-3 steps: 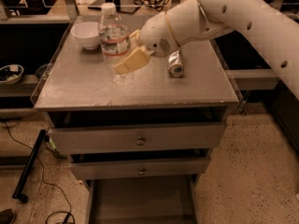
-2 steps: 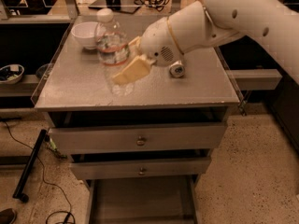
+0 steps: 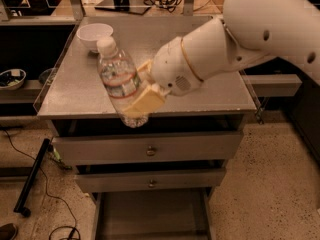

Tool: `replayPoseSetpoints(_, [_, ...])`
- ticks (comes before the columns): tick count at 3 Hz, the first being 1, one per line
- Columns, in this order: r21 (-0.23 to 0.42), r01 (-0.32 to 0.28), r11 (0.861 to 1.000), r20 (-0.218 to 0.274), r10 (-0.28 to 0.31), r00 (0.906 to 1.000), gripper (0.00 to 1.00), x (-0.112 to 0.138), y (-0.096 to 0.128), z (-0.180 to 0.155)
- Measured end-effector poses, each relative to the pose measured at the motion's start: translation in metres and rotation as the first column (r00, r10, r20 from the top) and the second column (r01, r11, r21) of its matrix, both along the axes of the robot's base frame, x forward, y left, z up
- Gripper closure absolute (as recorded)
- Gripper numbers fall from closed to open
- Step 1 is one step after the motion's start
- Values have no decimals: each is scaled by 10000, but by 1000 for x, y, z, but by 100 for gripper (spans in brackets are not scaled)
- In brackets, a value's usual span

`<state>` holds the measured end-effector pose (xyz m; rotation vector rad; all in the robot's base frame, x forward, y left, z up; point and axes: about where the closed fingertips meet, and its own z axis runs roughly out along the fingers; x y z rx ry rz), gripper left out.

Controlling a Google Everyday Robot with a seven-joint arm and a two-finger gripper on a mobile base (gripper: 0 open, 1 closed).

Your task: Place water bottle into bottom drawer

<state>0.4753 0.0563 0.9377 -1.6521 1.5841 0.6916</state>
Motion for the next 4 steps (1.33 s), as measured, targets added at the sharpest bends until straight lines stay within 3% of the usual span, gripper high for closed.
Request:
replayPoseSetpoints(1, [-571,130,9983,64,-127,9999,100,-17,-6,-15])
replayPoseSetpoints(2, [-570,131,9983,64,-128,9999,100,-17,-6,-15])
replayPoseSetpoints(4, [-355,587,9976,-169,-593,9981,100,-23,-12,-49])
